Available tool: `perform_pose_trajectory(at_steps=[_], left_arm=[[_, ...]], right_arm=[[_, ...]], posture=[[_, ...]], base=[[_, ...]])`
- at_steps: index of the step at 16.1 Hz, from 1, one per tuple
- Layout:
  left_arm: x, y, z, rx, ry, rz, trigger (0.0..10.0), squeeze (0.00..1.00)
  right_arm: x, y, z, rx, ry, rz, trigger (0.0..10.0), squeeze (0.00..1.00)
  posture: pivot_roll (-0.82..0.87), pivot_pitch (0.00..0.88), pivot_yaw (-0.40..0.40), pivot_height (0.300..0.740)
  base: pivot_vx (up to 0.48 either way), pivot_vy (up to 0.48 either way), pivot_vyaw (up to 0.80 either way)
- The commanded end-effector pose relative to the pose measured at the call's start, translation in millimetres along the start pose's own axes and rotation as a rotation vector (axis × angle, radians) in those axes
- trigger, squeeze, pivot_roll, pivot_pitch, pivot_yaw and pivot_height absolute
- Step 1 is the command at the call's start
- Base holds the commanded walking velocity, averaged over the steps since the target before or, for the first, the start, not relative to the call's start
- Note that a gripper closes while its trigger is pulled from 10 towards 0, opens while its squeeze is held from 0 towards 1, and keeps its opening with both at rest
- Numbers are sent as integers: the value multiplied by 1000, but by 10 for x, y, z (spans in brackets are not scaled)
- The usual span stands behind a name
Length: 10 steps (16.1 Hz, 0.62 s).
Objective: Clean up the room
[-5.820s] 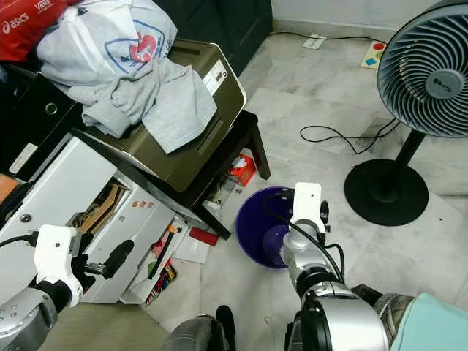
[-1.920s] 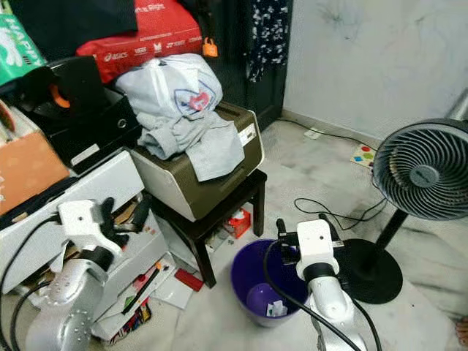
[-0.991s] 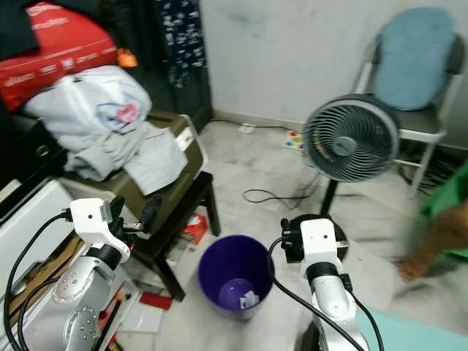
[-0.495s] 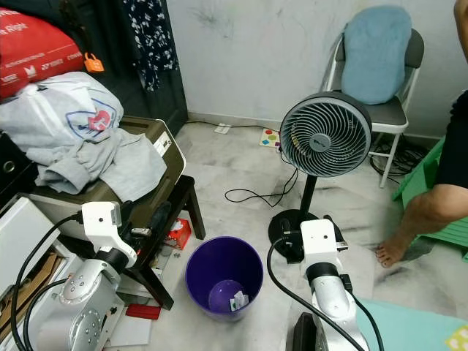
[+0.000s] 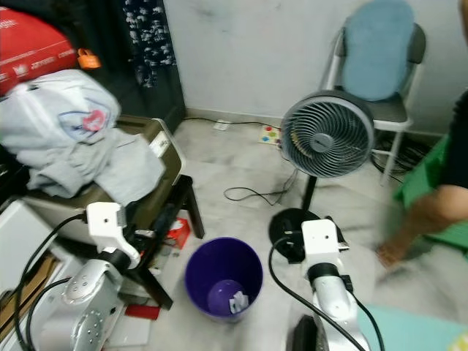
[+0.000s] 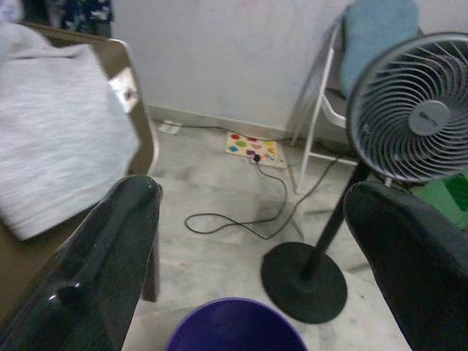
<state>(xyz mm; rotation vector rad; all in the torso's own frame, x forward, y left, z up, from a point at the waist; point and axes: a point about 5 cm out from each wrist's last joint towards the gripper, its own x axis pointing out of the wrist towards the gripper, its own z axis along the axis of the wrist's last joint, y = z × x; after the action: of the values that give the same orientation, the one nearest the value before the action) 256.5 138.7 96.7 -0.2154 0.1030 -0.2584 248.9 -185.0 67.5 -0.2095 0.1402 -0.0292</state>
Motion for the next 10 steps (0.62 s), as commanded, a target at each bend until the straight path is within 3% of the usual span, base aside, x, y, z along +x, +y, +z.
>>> perform_pose_trajectory(at_steps=[1, 10], left_arm=[[-29, 63, -30, 10, 21, 23, 10000, 0], [-28, 34, -47, -7, 25, 4, 10000, 0]], right_arm=[[21, 27, 46, 13, -16, 7, 10000, 0], [31, 9, 23, 21, 4, 0, 10000, 0]], posture=[[-137, 0, 90, 740], [-138, 0, 87, 740]], base=[[0, 0, 0], [0, 0, -800]])
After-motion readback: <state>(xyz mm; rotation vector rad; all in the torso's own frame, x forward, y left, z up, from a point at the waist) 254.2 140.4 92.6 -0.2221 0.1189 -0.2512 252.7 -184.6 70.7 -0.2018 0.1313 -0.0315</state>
